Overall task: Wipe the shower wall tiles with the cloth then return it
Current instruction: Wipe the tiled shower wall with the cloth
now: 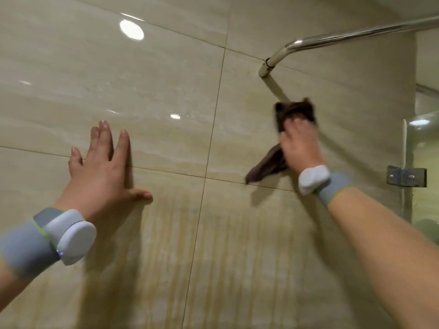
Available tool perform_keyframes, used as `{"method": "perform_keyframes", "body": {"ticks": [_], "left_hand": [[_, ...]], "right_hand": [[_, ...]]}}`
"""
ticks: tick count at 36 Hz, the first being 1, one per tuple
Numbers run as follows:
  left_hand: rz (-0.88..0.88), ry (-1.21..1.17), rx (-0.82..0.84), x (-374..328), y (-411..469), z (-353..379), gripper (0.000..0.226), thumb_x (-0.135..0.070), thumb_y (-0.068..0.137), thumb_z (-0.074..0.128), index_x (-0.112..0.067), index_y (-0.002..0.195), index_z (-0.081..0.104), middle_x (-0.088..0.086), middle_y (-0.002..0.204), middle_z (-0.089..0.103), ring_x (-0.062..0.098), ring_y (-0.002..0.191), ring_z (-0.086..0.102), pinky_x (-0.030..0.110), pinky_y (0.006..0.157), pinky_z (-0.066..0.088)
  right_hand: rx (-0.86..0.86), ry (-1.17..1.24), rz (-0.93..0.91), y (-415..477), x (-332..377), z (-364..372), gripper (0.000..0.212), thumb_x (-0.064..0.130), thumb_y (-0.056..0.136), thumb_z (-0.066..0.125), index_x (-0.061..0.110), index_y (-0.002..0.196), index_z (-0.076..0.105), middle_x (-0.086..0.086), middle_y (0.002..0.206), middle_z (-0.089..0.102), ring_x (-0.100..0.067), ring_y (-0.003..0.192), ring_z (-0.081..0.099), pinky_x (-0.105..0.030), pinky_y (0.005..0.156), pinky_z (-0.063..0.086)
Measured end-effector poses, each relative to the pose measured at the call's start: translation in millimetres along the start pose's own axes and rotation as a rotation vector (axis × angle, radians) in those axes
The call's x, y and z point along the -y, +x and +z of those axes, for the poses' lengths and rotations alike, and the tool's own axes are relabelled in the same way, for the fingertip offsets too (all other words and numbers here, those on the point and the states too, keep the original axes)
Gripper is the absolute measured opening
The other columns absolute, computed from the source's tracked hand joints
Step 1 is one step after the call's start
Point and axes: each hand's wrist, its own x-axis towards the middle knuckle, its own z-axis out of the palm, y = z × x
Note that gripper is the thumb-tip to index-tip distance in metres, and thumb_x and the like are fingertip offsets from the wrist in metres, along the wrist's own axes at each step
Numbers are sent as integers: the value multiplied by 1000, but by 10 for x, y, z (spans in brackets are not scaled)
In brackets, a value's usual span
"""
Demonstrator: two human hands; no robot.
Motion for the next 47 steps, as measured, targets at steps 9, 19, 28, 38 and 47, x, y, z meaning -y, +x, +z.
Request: {"method": "perform_keyframes", "body": {"ticks": [9, 19, 28, 38, 47], "left_hand": [[8, -6, 7, 103, 49, 128, 146, -79, 51, 72, -25, 155, -16, 10, 159, -34, 25, 148, -26, 60, 116, 0], [64, -63, 13, 64, 2, 24, 141, -72, 57, 76, -22, 156, -11, 10, 160, -32, 26, 149, -25, 62, 115, -3], [288, -114, 118, 751, -54, -312, 104, -34, 78, 77, -20, 157, 11, -2, 167, -5, 18, 153, 3, 45, 121, 17], [151, 323, 141, 1784, -476, -65, 142, -70, 59, 76, -27, 154, -20, 19, 159, -29, 34, 148, -24, 69, 113, 6], [202, 65, 138, 1915, -404, -31, 131, -53, 61, 84, -29, 157, -2, 6, 164, -23, 25, 151, -17, 69, 112, 4]], "right_hand": [[-100, 94, 374, 807, 61, -80, 46, 17, 100, 38, 1, 143, 38, -22, 151, 32, -35, 141, 25, -45, 117, 16], [-157, 174, -244, -149, 1794, 166, 38, 21, 88, 50, 9, 123, 61, -15, 132, 57, -36, 127, 46, -50, 117, 20], [66, 56, -608, -609, 1888, 127, 48, 26, 90, 55, 14, 136, 54, -9, 146, 49, -30, 140, 38, -45, 119, 18], [-82, 61, 145, -393, 1566, 295, 53, 39, 97, 31, 4, 134, 47, -24, 140, 46, -42, 132, 36, -55, 117, 14], [-259, 179, -52, -601, 3144, 408, 40, 31, 94, 44, 9, 124, 59, -15, 131, 57, -35, 127, 46, -51, 117, 19]]}}
